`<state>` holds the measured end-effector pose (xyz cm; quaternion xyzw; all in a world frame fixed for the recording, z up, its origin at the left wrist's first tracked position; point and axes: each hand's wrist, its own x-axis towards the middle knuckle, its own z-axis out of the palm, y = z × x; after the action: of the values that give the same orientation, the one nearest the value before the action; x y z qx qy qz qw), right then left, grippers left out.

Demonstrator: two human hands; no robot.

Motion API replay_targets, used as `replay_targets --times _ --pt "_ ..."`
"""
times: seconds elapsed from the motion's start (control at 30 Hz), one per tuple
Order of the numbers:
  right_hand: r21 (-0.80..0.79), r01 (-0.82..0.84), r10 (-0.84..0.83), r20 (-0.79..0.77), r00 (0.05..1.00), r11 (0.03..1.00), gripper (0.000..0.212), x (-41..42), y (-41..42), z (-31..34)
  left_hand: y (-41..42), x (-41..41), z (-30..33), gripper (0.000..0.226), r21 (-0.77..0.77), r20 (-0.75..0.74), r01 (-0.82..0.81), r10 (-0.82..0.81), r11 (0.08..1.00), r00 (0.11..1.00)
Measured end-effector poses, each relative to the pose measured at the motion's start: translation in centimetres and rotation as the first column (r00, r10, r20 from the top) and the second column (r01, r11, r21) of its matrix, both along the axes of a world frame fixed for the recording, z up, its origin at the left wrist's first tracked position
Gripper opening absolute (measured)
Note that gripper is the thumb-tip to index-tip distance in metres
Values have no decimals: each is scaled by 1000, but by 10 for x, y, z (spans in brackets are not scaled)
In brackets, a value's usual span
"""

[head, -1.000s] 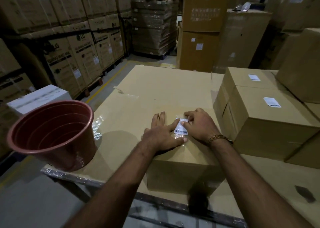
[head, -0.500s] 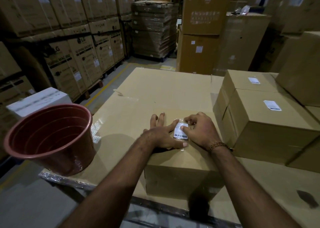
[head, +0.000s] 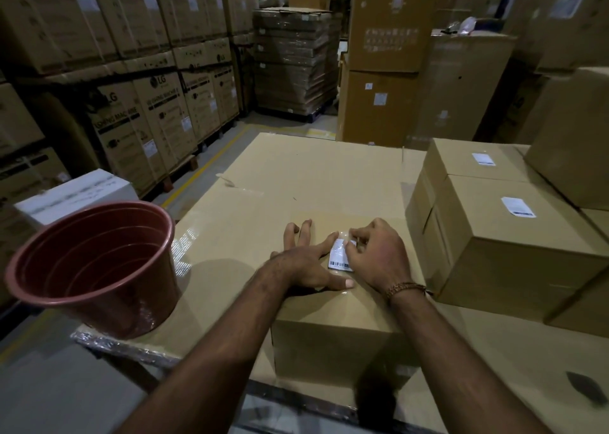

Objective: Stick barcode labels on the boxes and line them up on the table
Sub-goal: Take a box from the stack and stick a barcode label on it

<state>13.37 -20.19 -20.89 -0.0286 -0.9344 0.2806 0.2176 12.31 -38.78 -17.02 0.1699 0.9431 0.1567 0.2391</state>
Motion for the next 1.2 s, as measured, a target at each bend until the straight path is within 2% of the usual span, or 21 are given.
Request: replay_targets --times 0.17,0.4,0.57,0.7,0.83,0.97,1.2 --pt "-11 20 -20 -21 1000 1000 26 -1 -1 1 -1 4 1 118 29 -8 -8 9 1000 1000" --pt "-43 21 -22 -24 999 999 20 0 0 0 0 6 -4 138 46 -56 -41 44 998 997" --pt "-47 34 -34 -9 999 998 19 1 -1 1 -1 6 -6 142 59 -53 -53 56 997 997" --pt "95 -7 0 73 997 995 46 0 -3 2 -1 6 -4 143 59 -39 -66 68 996 997" --pt "273 -104 77 110 991 956 51 -1 -10 6 -2 4 -5 145 70 -33 -69 71 995 997" --pt "295 -204 175 122 977 934 44 -7 -12 11 -3 4 -4 146 72 -35 -69 72 995 997" --pt "257 -156 156 21 988 954 41 -7 -11 9 -1 7 -3 144 61 -45 -65 68 996 997"
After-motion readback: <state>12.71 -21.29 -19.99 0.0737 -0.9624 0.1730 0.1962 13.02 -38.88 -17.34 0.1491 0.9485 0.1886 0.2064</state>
